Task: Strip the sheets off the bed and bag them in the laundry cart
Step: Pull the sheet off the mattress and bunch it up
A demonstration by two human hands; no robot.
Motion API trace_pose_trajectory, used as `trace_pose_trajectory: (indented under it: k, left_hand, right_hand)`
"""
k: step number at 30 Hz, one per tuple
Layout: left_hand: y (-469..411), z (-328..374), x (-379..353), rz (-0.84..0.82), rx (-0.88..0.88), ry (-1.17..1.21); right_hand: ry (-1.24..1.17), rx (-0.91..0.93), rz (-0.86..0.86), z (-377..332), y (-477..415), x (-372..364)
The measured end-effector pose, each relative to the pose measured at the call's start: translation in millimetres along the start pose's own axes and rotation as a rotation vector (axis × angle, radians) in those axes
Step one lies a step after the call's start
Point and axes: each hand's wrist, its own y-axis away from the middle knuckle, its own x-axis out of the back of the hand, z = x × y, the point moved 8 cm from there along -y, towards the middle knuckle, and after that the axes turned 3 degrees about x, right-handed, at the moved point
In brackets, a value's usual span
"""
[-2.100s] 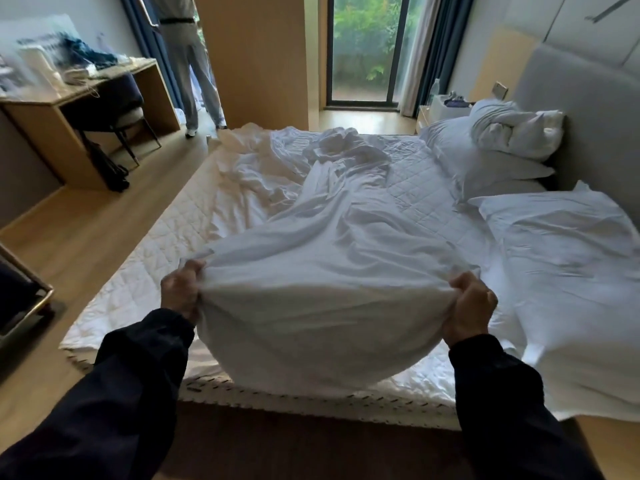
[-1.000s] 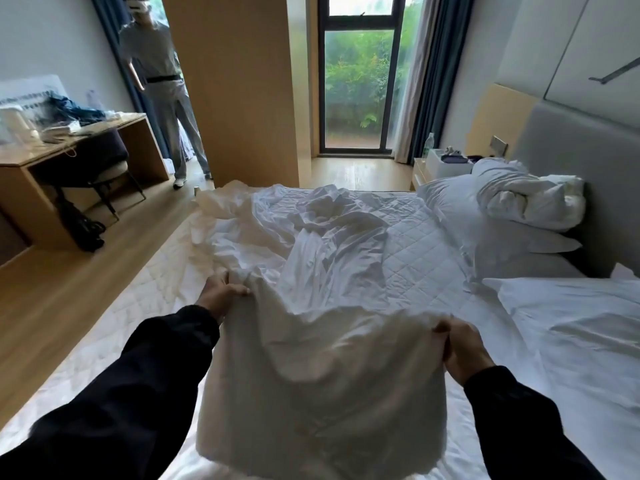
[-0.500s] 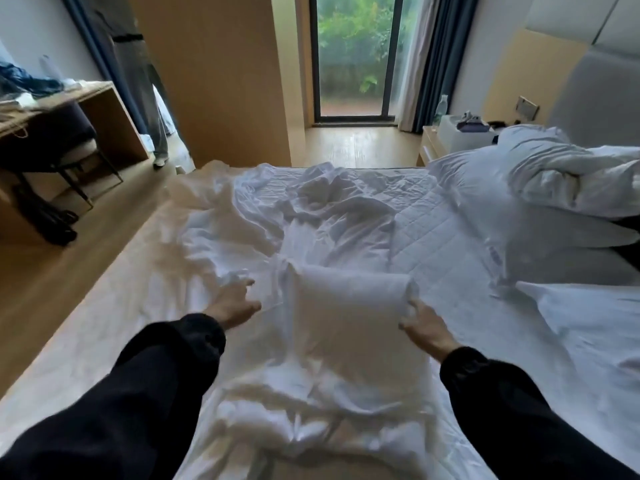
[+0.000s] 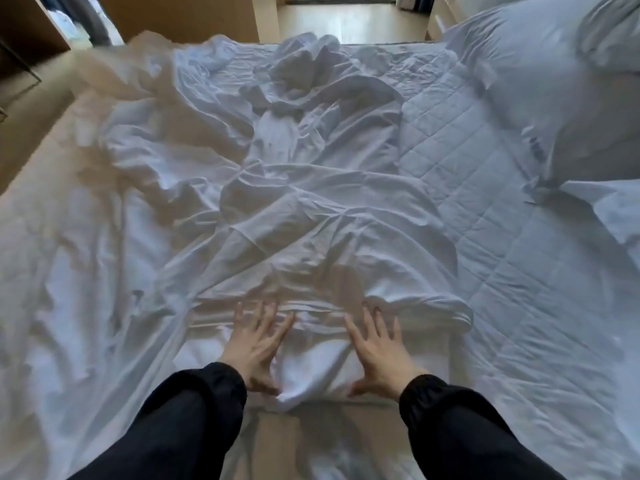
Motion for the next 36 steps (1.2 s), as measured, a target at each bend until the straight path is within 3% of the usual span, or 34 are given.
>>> trace_pose_trajectory:
  k: [4, 7, 11, 13, 19, 23, 27, 36]
  left_hand:
    - [-11, 2, -34, -0.045, 0.031, -0.009]
    - [-18, 2, -40, -0.03, 0.04, -0.046]
    - [-25, 6, -42, -0.081, 0.062, -0.001]
    - [-24, 7, -36, -0.026, 0.045, 0.025]
    - [-2, 12, -1, -0.09, 0.059, 0.104]
    - [39, 28, 24, -0.017, 0.056, 0.074]
    - [95, 59, 22, -0.053, 0.038, 0.094]
    - [286, 161, -110, -0.289, -0.034, 0.09]
  right_hand:
    - [0.115, -0.007, -0.014, -5, -22, -38]
    - [0.102, -0.112, 0.02, -1, -35, -50]
    - [0.13, -0.144, 0.209, -10, -43, -44]
    - [0.126, -0.121, 0.357, -13, -39, -31]
    - [0.036, -0.146, 0.422, -6, -13, 15]
    - [0.117, -0.135, 0.397, -12, 35, 49]
    - [0.086, -0.09, 0.433, -21, 101, 37]
    - [0.034, 0.009, 0.338, -101, 279, -121]
